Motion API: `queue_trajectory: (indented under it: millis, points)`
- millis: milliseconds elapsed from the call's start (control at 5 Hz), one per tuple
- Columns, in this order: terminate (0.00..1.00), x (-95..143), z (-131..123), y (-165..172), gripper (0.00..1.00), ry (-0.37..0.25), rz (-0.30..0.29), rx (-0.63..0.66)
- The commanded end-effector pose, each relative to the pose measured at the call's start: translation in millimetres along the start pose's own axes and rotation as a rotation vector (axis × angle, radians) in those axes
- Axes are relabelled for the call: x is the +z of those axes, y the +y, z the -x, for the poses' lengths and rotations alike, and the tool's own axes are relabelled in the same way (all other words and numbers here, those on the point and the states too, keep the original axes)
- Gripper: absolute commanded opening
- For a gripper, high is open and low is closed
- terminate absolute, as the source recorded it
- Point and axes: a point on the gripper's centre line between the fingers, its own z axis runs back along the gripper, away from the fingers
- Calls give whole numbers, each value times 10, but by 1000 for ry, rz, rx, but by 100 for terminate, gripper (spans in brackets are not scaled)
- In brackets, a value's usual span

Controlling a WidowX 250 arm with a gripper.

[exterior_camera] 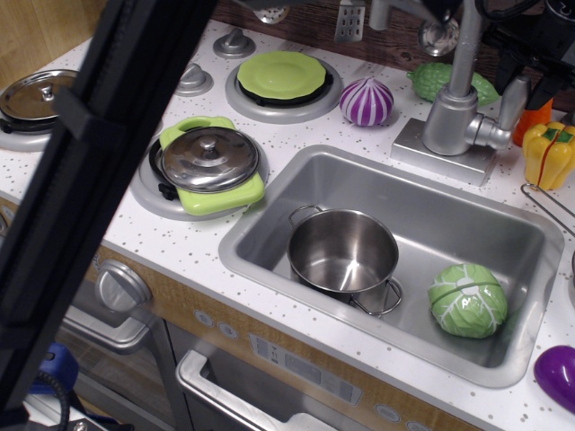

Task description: Turn lever vertical to front

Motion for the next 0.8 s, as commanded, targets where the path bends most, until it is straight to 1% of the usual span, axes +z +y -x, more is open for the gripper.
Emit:
queue_trajectory:
  millis: [0,200,400,600]
  points:
    - [0,490,116,-141,0,-21,8,118]
    - [0,528,155,-165,0,-9,7,124]
    - [0,430,227,-155,0,-5,23,124]
    - [0,339,239,-86,0,10,40,119]
